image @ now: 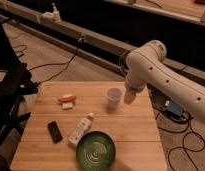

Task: Move the arm in a circular motion

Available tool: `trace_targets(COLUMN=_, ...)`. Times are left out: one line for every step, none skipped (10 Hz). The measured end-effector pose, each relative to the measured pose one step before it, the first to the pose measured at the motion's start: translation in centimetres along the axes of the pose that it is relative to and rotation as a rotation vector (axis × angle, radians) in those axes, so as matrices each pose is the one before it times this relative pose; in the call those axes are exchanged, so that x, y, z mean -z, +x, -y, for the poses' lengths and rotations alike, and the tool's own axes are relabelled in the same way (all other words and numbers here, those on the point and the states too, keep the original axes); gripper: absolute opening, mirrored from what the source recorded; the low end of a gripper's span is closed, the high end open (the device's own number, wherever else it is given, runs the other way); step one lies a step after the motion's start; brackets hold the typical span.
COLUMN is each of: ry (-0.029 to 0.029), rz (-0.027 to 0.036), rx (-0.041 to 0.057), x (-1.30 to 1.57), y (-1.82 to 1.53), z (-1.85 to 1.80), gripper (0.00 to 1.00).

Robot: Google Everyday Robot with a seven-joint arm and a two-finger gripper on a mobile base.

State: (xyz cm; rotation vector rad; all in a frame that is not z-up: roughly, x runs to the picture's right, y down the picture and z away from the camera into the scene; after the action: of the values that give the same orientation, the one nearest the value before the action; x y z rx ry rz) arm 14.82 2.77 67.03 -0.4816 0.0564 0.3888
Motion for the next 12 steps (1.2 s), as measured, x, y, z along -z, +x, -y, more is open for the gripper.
trace_targets(ry=-0.00005, rz=-0.00002, rx=0.00002, x=0.001, y=-0.001, z=-0.002, gripper=0.25)
trace_targets(ry=-0.00007, rz=0.00004, rx=-0.00007, x=-0.002, y=0.002, z=-0.001, gripper=0.18)
trace_targets(ry=-0.00022, rz=0.00035, rx=-0.00105, x=-0.018, y=0.03, z=0.055, gripper=0.08)
trace_targets(ry=-0.00225, rz=0.00208, rx=-0.00145, x=-0.089, y=0.04, z=0.09, gripper=0.03)
trace_targets(ry=-0.01311, rz=0.01599, rx=-0.01204, x=-0.757, y=0.355, z=0.657, gripper=0.0)
trace_targets(ry=-0.0111, rz=0.03017, rx=-0.02092, x=-1.416, y=0.77, z=1.472, gripper=0.0)
trace_targets(ry=-0.00386, rz=0.01395, rx=-0.0075, x=-0.841, y=0.459, z=0.924, gripper=0.0)
trace_targets(ry=0.00341, rz=0.01464, rx=-0.00221, x=-0.946, y=0.342, z=1.428, gripper=0.0)
trace_targets(ry=0.01081, rz=0.00342, rx=0.00503, x=-0.707, y=0.173, z=1.244, gripper=0.0)
trace_targets(ry=0.01273, rz=0.00792, rx=0.0116, x=-0.669, y=-0.282, z=1.332, gripper=0.0)
trace_targets(ry=0.01239, rz=0.00087, rx=0.01769, x=-0.7, y=-0.394, z=1.174, gripper=0.0)
trace_targets(ry=0.00688, rz=0.00007, rx=0.03282, x=-0.927, y=-1.091, z=0.992, gripper=0.0)
